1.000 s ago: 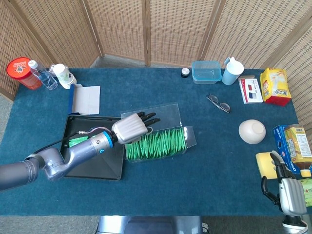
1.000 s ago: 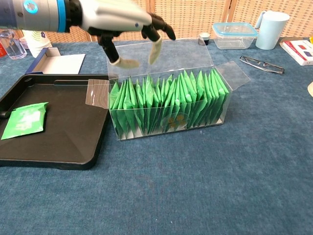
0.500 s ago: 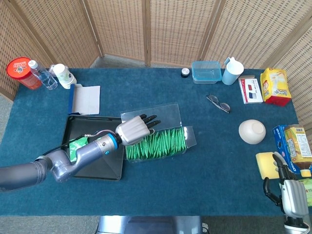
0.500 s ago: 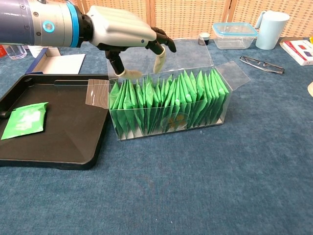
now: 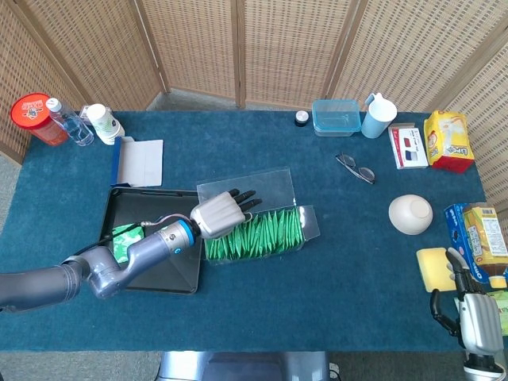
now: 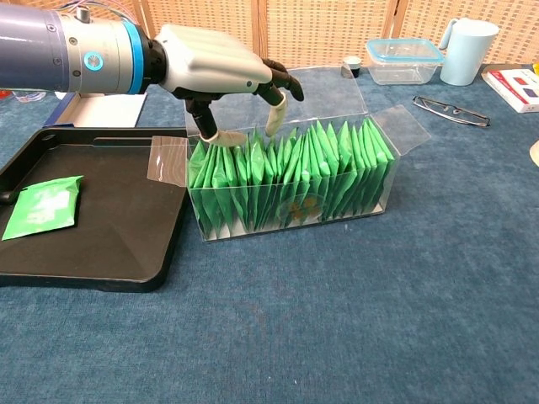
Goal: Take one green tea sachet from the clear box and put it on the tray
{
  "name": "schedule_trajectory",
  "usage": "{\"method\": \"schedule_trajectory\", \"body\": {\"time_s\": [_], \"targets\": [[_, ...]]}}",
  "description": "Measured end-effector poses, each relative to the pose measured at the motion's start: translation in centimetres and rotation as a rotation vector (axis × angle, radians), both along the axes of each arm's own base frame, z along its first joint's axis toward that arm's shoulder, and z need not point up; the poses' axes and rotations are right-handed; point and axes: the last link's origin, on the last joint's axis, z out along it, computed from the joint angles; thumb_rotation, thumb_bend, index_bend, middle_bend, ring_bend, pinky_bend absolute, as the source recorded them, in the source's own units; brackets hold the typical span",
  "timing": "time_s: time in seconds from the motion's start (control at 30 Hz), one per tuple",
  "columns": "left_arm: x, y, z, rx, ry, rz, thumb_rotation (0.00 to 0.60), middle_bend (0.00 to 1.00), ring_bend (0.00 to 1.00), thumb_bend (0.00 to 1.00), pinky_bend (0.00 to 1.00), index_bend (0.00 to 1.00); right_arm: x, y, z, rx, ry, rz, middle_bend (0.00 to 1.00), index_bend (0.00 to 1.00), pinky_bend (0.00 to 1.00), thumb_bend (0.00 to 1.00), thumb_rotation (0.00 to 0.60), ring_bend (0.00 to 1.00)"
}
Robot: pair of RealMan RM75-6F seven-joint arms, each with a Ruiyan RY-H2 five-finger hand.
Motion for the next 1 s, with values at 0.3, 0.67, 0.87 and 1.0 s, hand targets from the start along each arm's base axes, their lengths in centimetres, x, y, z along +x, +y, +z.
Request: {"method": "schedule_trajectory", "body": {"time_s": [0.3,0.67,0.87,1.0], "targets": [[-0.07,0.08,-0.49,0.012,0.000,-0.005,0.600,0.11,0.00,0.41,0.20,0.43,-0.03,0.17,0.04,-0.008,-0.013,0.000,0.11,0.06,0.32,0.58,0.148,0.24],[-0.10,0.22,-0.70,0.028,-0.025,-0.014,0.600,0.18,0.02,0.41,0.20,0.52,0.00,0.35,0.00,-0.012,-0.021,-0.002,0.11,0.06,0.32,0.58,0.147,0.24],[-0.11,0.24,-0.91,0.029,-0.032,-0.018,0.600,0.21,0.04,0.41,0.20,0.58,-0.02,0.42,0.05,-0.015,-0.026,-0.004,0.11,0.06,0.32,0.58,0.147,0.24],[0.00,0.39,-0.98,0.035,-0.043,-0.023,0.600,0.25,0.06,0.41,0.20,0.65,-0.04,0.45,0.07,-0.017,-0.029,-0.004,0.11,0.06,0.32,0.58,0.148,0.24]]}}
